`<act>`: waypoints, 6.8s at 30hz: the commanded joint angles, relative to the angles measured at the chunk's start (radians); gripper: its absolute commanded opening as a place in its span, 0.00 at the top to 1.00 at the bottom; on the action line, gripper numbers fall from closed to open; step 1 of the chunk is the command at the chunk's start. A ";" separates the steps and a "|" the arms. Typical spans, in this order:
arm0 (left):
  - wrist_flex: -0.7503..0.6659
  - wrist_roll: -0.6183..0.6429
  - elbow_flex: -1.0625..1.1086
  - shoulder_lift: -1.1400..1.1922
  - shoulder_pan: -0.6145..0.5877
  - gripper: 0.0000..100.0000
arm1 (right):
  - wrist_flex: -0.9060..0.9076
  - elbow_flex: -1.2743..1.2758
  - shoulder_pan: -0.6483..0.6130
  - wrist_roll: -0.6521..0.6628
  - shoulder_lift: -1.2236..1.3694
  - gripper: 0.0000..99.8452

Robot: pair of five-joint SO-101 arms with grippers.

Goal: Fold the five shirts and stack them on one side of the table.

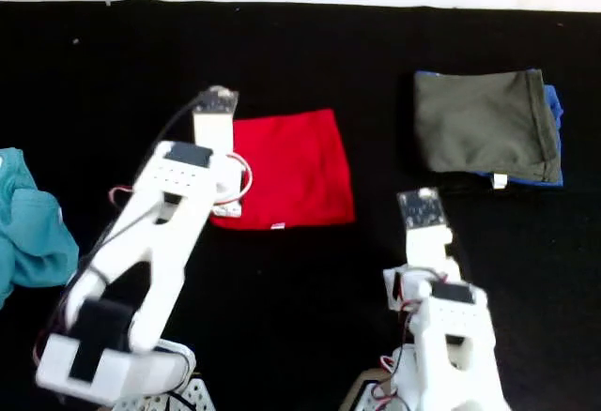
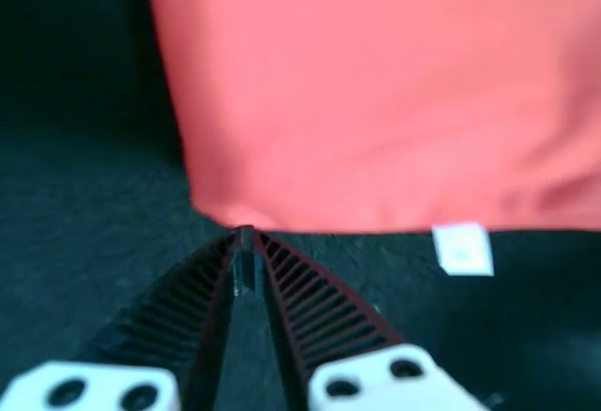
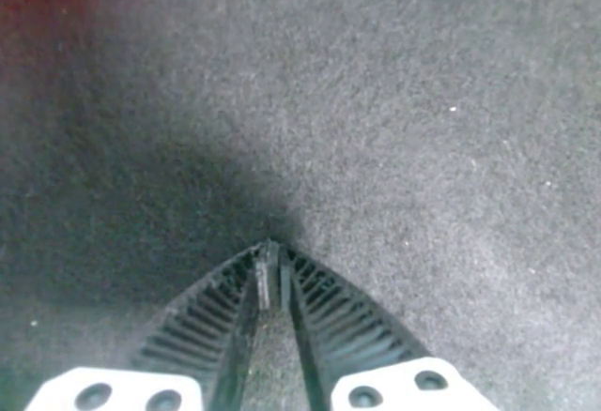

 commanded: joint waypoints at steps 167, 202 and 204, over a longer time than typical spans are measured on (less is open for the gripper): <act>-0.384 -0.115 0.487 -0.056 -0.487 0.99 | -0.113 -0.171 -0.251 -0.083 0.166 0.85; -0.132 -0.454 -0.027 0.292 -0.941 0.77 | -0.337 0.002 -0.249 -0.084 0.159 0.85; -0.130 -0.391 -0.091 0.355 -0.938 0.77 | -0.337 0.002 -0.249 -0.084 0.159 0.85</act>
